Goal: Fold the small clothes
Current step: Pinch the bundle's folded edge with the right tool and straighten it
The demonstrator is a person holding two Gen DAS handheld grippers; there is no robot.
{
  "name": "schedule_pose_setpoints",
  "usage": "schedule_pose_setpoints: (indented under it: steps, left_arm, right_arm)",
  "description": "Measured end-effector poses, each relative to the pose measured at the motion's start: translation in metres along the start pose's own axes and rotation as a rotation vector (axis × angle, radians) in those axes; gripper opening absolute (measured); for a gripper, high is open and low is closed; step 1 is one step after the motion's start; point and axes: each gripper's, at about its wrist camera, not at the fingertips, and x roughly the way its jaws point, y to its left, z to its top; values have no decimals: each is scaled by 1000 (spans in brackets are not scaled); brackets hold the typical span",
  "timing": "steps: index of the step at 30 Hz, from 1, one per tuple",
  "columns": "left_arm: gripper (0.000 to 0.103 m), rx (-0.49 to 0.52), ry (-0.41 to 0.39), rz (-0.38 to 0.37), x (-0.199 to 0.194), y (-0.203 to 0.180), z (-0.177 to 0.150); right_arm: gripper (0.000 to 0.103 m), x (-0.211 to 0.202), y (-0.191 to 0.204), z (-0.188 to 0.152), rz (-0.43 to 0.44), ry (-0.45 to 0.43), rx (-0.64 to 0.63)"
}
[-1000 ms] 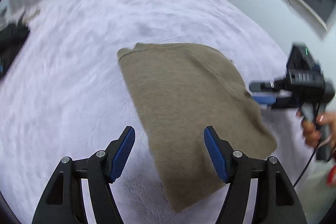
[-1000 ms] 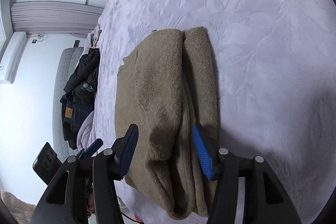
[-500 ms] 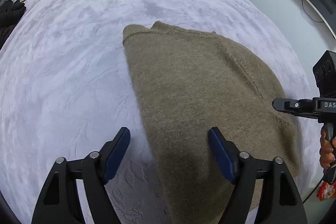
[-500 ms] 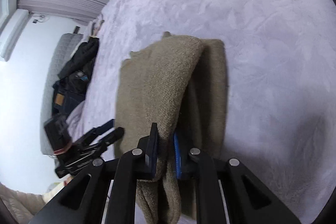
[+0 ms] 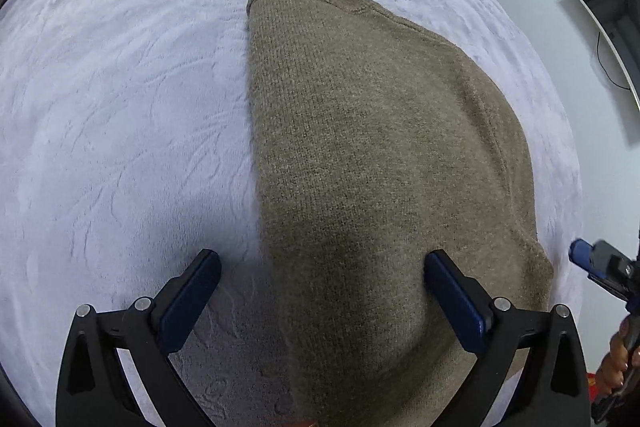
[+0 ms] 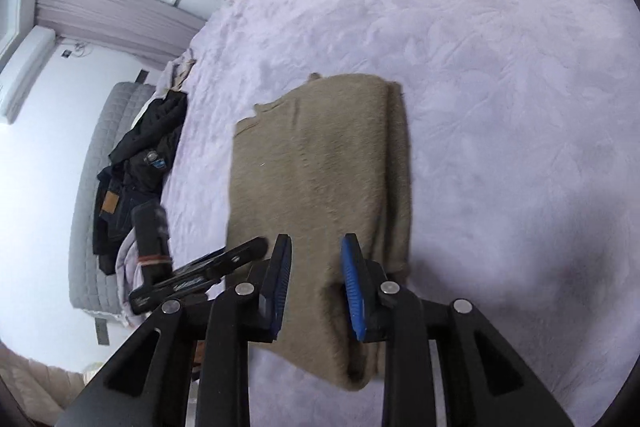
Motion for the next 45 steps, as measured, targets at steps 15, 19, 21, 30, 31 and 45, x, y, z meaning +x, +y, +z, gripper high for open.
schedule_pose_setpoints:
  steps: [15,19,21,30,31,45]
  left_arm:
    - [102,177,-107,149,-38,-23,-14]
    - [102,219,-100,200,-48,-18,-30]
    - [102,224,-89,213,-48,-16,-39]
    - [102,180,-9,199,-40,-8,-61]
    - [102,187,4,208,-37,-7,-63]
    - [102,207,40,218,-34,1,-76]
  right_arm:
    - [2,35,-19,-37,-201,81,-6]
    - [2,26,-24,-48,-200,55,34]
    - [2,25,-26,-52,-197,50,48]
    - [2,26,-17,-66,-215,63,60]
    - [2,25,-18,-68,-216,61,69]
    - [46,14,-18,-44,-82,-38,146]
